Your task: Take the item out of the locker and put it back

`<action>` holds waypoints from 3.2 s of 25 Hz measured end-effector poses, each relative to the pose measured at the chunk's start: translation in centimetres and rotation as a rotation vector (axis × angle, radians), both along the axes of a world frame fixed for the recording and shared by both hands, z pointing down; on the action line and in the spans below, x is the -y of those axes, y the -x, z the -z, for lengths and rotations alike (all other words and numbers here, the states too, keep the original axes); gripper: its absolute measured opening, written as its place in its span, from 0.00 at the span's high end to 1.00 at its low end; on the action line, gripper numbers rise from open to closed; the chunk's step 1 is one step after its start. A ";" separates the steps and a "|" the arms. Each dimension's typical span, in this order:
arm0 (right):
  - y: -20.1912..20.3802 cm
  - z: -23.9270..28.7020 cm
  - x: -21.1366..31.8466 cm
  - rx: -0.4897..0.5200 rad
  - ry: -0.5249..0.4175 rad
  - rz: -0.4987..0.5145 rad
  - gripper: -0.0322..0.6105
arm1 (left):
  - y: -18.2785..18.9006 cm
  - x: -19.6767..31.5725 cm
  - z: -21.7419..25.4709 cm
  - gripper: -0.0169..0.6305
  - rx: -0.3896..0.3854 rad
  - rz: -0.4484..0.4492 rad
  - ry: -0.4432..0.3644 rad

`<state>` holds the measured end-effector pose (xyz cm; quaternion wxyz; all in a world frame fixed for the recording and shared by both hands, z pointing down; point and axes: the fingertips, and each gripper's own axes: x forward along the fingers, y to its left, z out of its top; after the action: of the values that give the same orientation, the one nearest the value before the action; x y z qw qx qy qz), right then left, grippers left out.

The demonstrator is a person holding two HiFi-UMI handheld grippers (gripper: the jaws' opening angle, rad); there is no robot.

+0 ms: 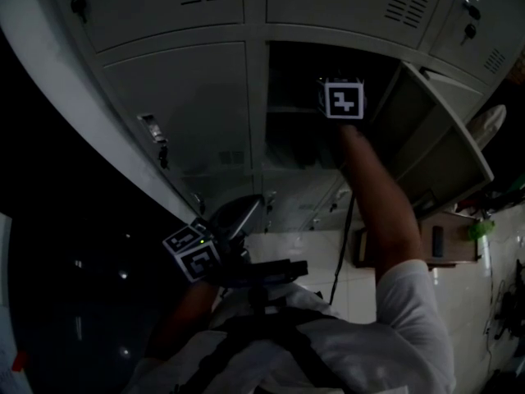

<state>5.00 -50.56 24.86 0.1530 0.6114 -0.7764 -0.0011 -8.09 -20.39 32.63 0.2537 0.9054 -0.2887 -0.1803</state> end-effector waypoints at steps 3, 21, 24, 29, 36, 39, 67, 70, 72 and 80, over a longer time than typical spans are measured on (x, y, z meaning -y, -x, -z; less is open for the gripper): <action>-0.3 0.5 -0.4 -0.005 -0.018 -0.005 0.88 | -0.1 -0.1 0.0 0.98 -0.001 -0.001 0.001; -0.5 3.5 -5.4 0.015 -0.147 0.051 0.91 | -1.7 -0.6 0.2 0.98 0.007 -0.055 -0.006; -0.8 3.6 -6.1 0.018 -0.160 0.052 0.91 | -2.0 -0.7 0.2 0.98 0.006 -0.062 -0.006; -0.9 3.9 -7.8 0.026 -0.167 0.060 0.91 | -2.2 -0.9 0.1 0.98 0.005 -0.069 -0.004; -0.6 3.9 -10.5 0.055 -0.178 0.090 0.91 | -2.3 -1.2 -0.2 0.98 0.006 -0.078 0.004; -0.6 3.8 -11.9 0.071 -0.182 0.101 0.92 | -2.4 -1.3 -0.2 0.98 0.003 -0.081 0.011; -2.0 -0.1 -22.2 0.144 -0.159 0.132 0.92 | -2.4 -2.8 -1.8 0.98 -0.021 -0.119 0.068; -2.2 -0.7 -22.9 0.148 -0.151 0.129 0.92 | -2.5 -3.0 -1.6 0.98 -0.015 -0.119 0.057; -2.3 -1.3 -23.6 0.156 -0.143 0.130 0.92 | -2.5 -3.1 -1.5 0.98 -0.007 -0.119 0.048; -3.0 -3.6 -26.2 0.209 -0.100 0.120 0.92 | -2.6 -3.6 -1.3 0.98 0.008 -0.133 0.035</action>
<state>8.04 -24.37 28.50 0.0403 0.5673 -0.8224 0.0148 -5.46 -16.81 33.95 0.2798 0.9187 -0.2322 -0.1541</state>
